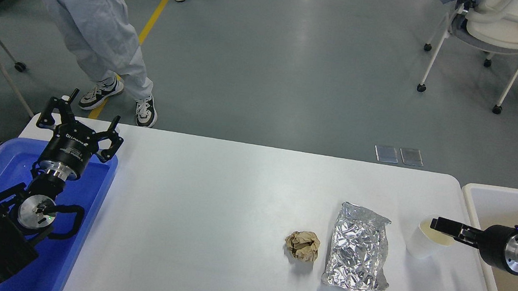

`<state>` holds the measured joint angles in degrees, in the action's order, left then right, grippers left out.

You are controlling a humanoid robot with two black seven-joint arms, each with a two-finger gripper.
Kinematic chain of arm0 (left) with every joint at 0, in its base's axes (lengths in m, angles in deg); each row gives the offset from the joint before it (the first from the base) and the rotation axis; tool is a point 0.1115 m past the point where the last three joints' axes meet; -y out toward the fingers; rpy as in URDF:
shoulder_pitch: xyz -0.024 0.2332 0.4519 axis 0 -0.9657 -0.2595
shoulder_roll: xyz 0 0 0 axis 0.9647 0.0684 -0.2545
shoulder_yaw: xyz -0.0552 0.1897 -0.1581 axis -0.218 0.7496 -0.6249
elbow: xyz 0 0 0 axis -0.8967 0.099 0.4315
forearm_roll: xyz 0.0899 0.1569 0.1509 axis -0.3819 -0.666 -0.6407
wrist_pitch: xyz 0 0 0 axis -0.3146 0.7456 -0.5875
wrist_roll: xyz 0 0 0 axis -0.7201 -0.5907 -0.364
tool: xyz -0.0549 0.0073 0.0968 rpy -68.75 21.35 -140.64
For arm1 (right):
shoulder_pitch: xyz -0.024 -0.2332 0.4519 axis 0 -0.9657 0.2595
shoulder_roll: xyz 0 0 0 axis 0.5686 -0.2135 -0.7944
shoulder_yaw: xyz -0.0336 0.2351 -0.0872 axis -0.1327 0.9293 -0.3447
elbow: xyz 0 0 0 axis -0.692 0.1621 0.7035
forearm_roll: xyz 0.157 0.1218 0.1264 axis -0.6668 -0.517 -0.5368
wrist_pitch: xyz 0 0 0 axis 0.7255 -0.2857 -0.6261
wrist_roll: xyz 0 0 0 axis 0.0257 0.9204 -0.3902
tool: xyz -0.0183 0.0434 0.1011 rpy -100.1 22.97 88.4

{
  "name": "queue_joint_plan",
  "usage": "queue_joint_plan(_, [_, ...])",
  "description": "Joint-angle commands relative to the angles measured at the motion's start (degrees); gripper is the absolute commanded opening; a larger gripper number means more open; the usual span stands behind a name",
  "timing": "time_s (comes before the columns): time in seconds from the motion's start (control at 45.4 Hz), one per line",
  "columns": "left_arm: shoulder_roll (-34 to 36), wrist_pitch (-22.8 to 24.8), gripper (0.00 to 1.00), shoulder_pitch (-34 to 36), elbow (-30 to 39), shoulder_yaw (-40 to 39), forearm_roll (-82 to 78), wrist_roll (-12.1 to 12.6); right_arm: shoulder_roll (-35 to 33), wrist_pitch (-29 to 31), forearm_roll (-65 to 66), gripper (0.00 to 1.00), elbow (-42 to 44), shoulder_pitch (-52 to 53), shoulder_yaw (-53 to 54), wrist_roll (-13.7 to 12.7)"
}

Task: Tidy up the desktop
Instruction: 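Move the right gripper toward the white paper cup, opening it, then close the right gripper on the rim of the white paper cup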

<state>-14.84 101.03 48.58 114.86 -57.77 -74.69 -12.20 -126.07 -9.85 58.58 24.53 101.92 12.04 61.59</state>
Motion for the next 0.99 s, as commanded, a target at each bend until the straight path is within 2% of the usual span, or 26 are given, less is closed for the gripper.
queue_joint_plan(0.0, [0.0, 0.0, 1.00, 0.0, 0.0, 0.0, 0.1, 0.0, 3.6, -2.8, 1.0, 1.00, 4.5, 1.1, -5.8, 0.8])
queue_joint_plan(0.11, [0.0, 0.0, 1.00, 0.0, 0.0, 0.0, 0.1, 0.0, 4.1, -3.7, 1.0, 0.99, 5.4, 1.1, -6.8, 0.8])
queue_joint_plan(0.176, [0.0, 0.0, 1.00, 0.0, 0.0, 0.0, 0.0, 0.0, 4.7, -4.2, 1.0, 0.95, 6.3, 1.1, -6.9, 0.9])
queue_joint_plan(0.287, [0.0, 0.0, 1.00, 0.0, 0.0, 0.0, 0.0, 0.0, 5.2, -5.0, 1.0, 0.76, 7.6, 1.1, -7.1, 1.8])
queue_joint_plan(0.419, [0.0, 0.0, 1.00, 0.0, 0.0, 0.0, 0.0, 0.0, 5.6, -4.9, 1.0, 0.45, 7.9, 1.1, -7.2, 2.2])
queue_joint_plan(0.573, [0.0, 0.0, 1.00, 0.0, 0.0, 0.0, 0.0, 0.0, 5.4, -4.9, 1.0, 0.18, 8.0, 1.4, -9.1, 2.3])
queue_joint_plan(0.661, [0.0, 0.0, 1.00, 0.0, 0.0, 0.0, 0.1, 0.0, 5.4, -5.0, 1.0, 0.05, 8.2, 2.0, -9.8, 3.5])
queue_joint_plan(0.727, [0.0, 0.0, 1.00, 0.0, 0.0, 0.0, 0.0, 0.0, 5.4, -5.0, 0.9, 0.00, 8.6, 2.2, -9.9, 3.9])
queue_joint_plan(0.97, [0.0, 0.0, 1.00, 0.0, 0.0, 0.0, 0.0, 0.0, 5.0, -4.9, 0.9, 0.00, 8.8, 3.7, -10.0, 4.4])
